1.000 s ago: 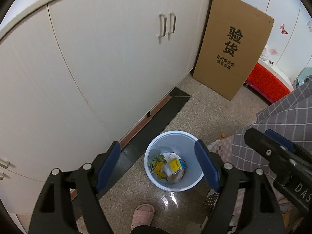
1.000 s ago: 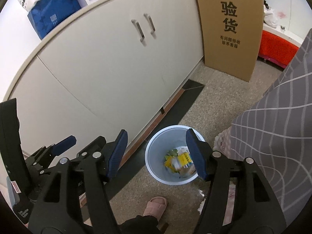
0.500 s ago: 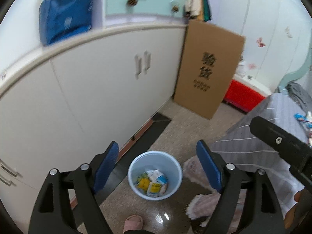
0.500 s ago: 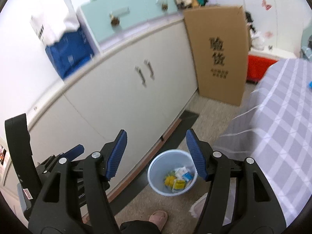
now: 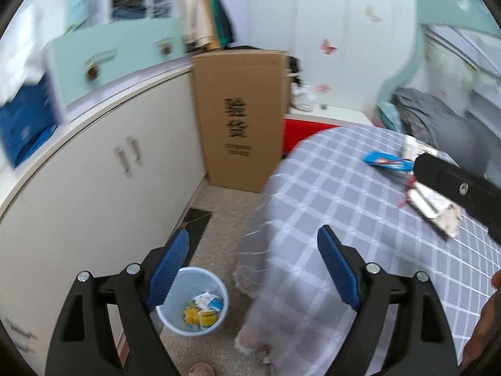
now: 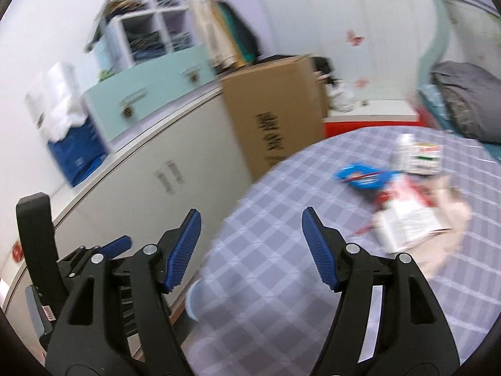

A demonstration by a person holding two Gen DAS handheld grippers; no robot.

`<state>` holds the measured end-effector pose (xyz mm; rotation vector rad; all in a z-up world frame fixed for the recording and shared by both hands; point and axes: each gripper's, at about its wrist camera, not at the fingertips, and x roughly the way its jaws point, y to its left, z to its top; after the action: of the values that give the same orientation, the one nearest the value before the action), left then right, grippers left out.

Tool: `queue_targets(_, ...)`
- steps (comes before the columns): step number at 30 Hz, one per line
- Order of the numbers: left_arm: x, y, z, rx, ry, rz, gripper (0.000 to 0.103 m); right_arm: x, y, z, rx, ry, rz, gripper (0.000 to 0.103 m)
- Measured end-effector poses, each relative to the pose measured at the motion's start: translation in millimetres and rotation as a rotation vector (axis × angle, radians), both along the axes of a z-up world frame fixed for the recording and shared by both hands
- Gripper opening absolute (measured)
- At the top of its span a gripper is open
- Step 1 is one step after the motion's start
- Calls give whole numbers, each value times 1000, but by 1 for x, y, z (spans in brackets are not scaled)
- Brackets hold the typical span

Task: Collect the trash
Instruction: 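Move both tools back toward the trash on the table, then grasp the blue snack wrapper with left tool while right tool grasps the white-red medicine box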

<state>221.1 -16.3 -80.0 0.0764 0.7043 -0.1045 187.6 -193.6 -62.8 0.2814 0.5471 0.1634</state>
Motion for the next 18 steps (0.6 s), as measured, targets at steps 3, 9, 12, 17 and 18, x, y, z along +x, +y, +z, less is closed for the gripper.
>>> queue_targets(3, 7, -42, 0, 13, 9, -78, 82, -4, -44, 0, -7, 6, -82, 67)
queue_targets(9, 24, -96, -7, 17, 32, -147, 82, 11, -88, -13, -80, 80, -106, 67)
queue_targets(12, 35, -111, -9, 12, 35, -145, 82, 22, -101, -19, -93, 93, -133, 67)
queue_targets(17, 49, -147, -15, 86, 30, -249, 82, 33, -132, -25, -39, 87, -180, 67)
queue_targets(18, 52, -158, -18, 116, 23, -280, 82, 35, -135, -26, -38, 88, -185, 67)
